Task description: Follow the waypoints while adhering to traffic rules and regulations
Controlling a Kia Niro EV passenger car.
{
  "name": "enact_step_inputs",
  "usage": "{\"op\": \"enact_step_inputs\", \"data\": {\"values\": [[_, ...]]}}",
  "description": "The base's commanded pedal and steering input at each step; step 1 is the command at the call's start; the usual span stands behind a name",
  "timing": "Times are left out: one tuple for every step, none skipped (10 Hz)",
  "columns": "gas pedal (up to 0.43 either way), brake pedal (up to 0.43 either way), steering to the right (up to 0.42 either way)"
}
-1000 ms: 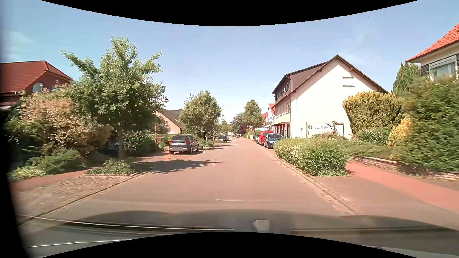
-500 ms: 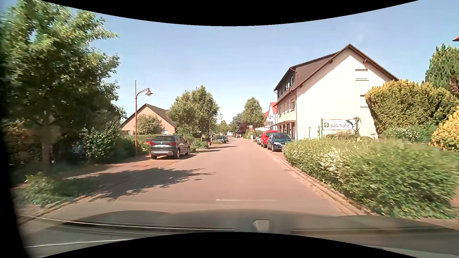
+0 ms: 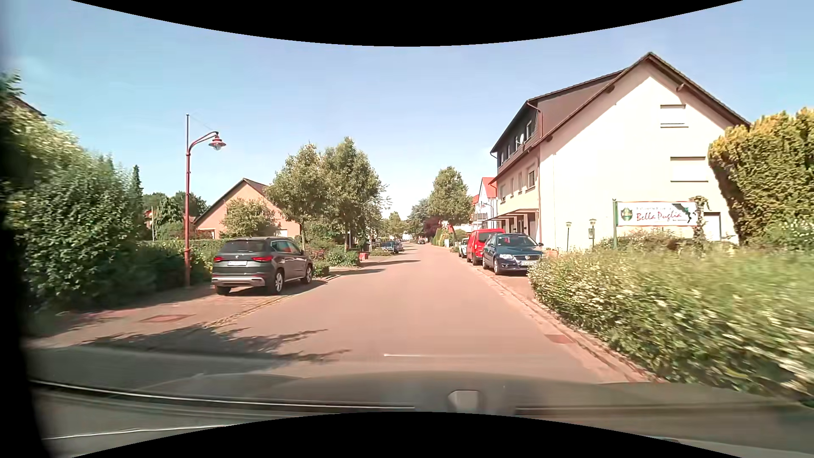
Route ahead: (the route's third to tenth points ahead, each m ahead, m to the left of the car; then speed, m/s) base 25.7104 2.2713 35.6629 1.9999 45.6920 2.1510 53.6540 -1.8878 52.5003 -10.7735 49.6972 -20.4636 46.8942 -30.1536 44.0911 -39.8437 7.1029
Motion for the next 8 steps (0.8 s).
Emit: {"op": "enact_step_inputs", "data": {"values": [[0.098, 0.006, 0.004], [0.098, 0.012, 0.004], [0.098, 0.006, 0.004], [0.098, 0.012, 0.004], [0.087, 0.006, 0.004], [0.087, 0.006, 0.004], [0.087, 0.006, 0.004], [0.087, 0.012, 0.004]]}}
